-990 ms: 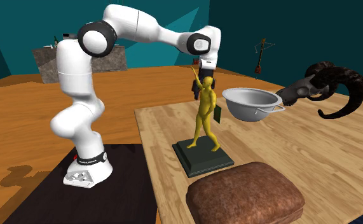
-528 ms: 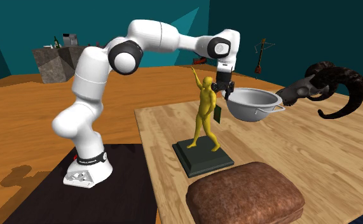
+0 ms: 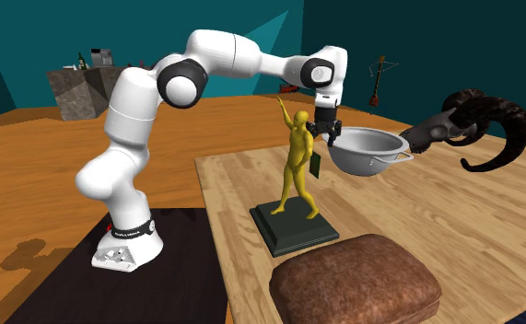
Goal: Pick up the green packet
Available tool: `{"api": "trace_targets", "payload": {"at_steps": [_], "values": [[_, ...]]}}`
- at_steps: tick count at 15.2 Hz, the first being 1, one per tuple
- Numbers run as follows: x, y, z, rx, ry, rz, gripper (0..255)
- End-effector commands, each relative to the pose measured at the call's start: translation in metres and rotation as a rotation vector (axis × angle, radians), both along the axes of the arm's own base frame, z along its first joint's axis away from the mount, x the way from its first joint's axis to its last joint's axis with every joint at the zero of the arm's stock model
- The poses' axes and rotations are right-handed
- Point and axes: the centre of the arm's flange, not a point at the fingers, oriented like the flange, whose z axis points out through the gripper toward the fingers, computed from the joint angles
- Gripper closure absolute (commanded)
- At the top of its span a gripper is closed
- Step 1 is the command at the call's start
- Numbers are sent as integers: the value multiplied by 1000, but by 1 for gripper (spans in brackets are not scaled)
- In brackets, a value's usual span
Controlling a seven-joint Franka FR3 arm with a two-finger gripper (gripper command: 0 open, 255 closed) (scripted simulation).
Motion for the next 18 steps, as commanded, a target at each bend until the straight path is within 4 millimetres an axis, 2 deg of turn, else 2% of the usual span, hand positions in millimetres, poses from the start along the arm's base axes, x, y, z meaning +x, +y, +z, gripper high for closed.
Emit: {"api": "trace_targets", "payload": {"at_steps": [1,2,10,11,18], "values": [[4,-1,-30,3,25,-2,0],[1,-2,-35,3,25,-2,255],[-3,-2,-33,4,25,-2,255],[4,-1,-30,3,25,-2,255],[4,-1,7,3,25,-2,255]]}}
